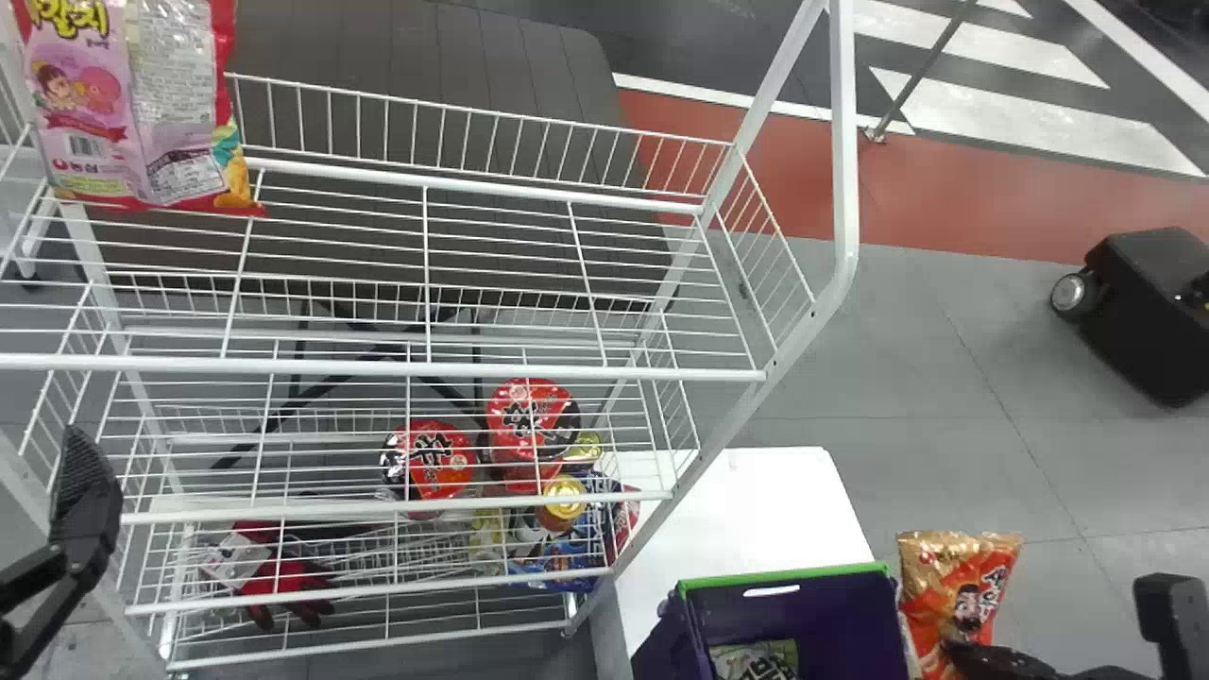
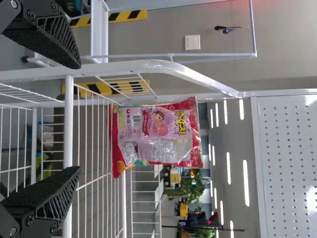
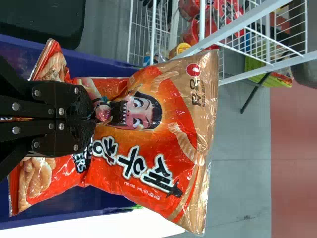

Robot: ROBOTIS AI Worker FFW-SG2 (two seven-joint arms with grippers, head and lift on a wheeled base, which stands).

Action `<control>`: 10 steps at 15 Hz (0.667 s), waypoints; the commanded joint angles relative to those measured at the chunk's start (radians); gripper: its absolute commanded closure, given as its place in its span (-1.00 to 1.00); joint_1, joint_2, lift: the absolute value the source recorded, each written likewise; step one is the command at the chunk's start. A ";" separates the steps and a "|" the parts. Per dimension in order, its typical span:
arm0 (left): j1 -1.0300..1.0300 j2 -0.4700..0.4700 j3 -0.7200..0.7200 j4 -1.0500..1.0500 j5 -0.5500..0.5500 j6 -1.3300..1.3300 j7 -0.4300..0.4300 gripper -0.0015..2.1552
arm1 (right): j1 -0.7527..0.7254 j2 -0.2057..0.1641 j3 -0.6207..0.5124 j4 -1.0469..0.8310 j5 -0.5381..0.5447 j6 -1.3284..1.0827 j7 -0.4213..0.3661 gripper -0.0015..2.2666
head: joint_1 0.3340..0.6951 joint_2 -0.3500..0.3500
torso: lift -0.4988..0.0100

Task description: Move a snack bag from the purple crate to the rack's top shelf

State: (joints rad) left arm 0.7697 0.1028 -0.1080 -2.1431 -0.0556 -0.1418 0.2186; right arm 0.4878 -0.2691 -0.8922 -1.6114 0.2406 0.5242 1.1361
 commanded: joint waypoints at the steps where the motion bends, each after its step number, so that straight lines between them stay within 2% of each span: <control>1: 0.002 0.000 -0.007 0.003 -0.004 0.000 0.010 -0.92 | 0.000 0.007 -0.008 -0.018 -0.004 0.003 0.007 0.88 | 1.00 -1.00 | 0.74; 3: 0.000 0.000 -0.009 0.006 -0.004 0.000 0.010 -0.92 | 0.005 0.028 -0.021 -0.050 -0.012 0.009 0.028 0.88 | 1.00 -1.00 | 0.78; 10: 0.003 0.000 -0.019 0.000 -0.012 0.000 0.013 -0.92 | 0.011 0.028 -0.047 -0.085 -0.040 0.030 0.060 0.88 | 1.00 -1.00 | 0.89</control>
State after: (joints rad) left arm 0.7730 0.1028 -0.1255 -2.1448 -0.0641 -0.1418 0.2304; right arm 0.4964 -0.2408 -0.9360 -1.6923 0.2059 0.5533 1.1946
